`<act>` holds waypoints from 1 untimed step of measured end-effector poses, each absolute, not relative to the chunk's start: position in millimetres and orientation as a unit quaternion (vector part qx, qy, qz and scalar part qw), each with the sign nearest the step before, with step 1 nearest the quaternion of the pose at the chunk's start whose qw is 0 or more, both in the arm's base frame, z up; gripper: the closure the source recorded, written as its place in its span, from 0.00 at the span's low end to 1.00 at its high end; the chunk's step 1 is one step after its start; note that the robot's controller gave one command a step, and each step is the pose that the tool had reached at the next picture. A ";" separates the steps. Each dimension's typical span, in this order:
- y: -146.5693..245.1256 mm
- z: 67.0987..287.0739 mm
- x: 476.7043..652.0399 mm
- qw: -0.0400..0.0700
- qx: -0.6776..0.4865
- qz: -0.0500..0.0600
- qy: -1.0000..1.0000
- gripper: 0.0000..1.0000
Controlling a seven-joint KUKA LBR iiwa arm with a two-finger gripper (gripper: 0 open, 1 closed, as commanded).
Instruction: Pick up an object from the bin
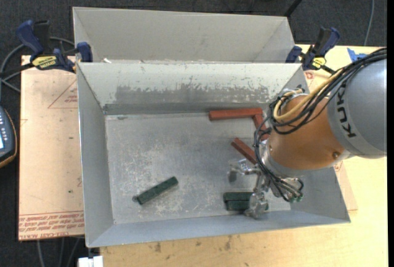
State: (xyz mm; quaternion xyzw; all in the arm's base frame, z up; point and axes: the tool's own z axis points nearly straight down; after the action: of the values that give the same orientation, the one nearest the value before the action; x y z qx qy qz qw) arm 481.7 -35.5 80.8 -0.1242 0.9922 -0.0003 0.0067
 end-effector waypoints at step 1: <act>-34.7 80.7 480.1 0.004 -0.125 0.000 0.992 1.00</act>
Offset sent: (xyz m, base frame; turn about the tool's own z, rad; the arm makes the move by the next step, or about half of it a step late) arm 0.0000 0.0000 0.0000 0.0000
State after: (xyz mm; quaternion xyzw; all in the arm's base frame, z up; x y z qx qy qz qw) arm 480.1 -34.7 80.7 -0.1250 0.9921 0.0002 0.0038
